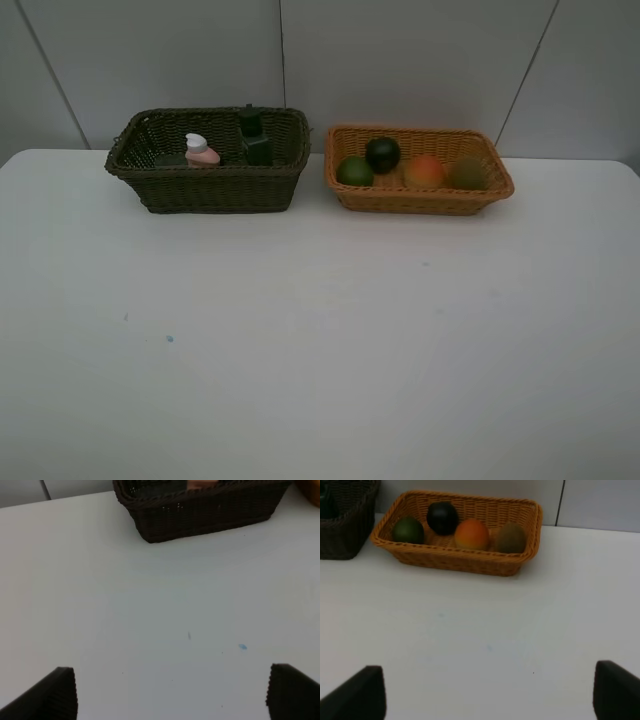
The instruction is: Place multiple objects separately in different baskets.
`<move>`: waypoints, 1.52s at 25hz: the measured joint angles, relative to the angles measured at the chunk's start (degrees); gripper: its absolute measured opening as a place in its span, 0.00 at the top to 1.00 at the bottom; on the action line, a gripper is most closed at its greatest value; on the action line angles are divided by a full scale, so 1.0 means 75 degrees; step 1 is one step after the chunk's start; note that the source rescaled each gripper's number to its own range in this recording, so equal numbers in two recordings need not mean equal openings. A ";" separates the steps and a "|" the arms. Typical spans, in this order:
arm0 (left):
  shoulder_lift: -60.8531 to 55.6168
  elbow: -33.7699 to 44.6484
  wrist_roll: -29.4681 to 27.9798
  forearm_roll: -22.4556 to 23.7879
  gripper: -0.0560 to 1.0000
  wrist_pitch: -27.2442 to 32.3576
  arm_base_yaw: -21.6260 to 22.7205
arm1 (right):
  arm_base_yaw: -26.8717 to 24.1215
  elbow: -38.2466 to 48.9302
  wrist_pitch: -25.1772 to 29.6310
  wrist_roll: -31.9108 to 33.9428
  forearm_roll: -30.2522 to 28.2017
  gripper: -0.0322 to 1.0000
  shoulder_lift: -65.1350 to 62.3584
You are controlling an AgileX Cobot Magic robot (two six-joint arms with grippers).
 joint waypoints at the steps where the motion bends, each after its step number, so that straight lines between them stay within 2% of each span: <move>1: 0.0000 0.0000 0.0000 0.0000 0.00 0.0000 0.0000 | 0.0000 0.0000 0.0000 0.0000 0.0000 0.00 0.0000; 38: 0.0000 0.0000 0.0000 0.0000 0.00 0.0000 0.0000 | 0.0000 0.0000 0.0000 0.0000 0.0000 0.00 0.0000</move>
